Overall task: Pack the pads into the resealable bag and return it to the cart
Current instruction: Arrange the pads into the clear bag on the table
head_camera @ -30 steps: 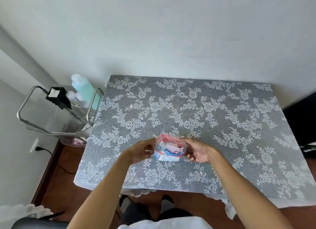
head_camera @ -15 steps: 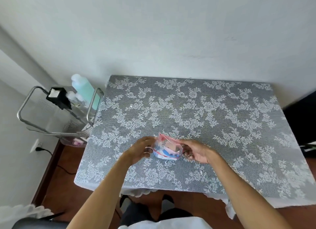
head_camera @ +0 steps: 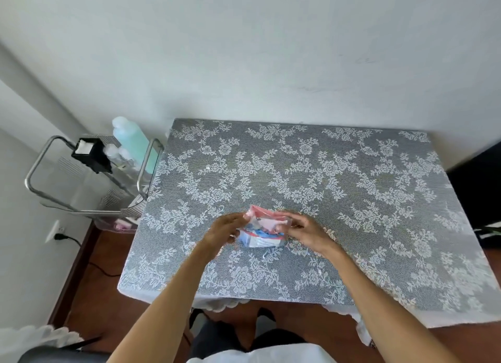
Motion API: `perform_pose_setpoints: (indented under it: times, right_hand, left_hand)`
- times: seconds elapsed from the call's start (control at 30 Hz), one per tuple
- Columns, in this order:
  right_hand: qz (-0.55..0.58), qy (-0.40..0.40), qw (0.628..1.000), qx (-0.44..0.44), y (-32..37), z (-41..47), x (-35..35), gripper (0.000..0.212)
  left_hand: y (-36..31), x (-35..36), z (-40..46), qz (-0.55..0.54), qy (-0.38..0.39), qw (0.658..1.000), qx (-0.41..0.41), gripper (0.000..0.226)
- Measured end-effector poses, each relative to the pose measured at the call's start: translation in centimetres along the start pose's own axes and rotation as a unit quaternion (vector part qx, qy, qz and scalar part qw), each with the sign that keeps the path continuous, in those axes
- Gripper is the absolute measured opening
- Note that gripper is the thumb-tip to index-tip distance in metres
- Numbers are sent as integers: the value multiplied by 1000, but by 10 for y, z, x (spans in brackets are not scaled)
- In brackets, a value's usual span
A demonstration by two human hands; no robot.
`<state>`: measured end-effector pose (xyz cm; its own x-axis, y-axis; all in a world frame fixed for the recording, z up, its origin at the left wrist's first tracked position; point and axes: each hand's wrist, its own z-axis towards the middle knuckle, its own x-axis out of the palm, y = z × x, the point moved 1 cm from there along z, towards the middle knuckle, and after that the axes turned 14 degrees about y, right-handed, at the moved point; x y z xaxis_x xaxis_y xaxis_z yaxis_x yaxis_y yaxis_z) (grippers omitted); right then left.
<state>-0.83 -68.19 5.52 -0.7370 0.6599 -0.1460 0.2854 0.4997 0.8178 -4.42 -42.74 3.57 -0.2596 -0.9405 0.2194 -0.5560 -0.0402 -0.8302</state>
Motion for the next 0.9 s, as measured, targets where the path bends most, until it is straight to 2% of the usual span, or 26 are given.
perform_pose_setpoints:
  times: [0.1,0.17,0.33,0.43,0.5,0.63,0.77,0.83,0.9]
  right_hand:
    - [6,-6,1000,-18,4,-1,3,57]
    - [0,-14,1000,-20,4,0,4,50]
    - [-1,-34,999,-9,-4,4,2,38]
    - [-15,-39,999,2,-4,7,2,34]
    - [-2,-26,1000,-4,-4,7,1,32]
    - [19,4,1000,5,6,11,-6,40]
    - [84,32,996,-2,16,12,-11,67]
    - [-16,24,1000,9,17,12,-7,71]
    - [-110,-29,993,25,14,16,-2,74]
  left_hand:
    - [0,2,0,1,-28,999,22,19]
    - [1,6,-1,2,-33,999,38,21]
    - [1,7,-2,93,10,992,89,35]
    - [5,4,2,168,-52,980,95,33]
    - [7,5,4,180,-77,974,112,28]
    - [9,7,6,85,-76,989,97,14]
    - [12,3,7,-14,-101,994,48,14]
    - [12,1,7,-47,-99,994,31,18]
    - [11,0,6,-57,-80,995,32,21]
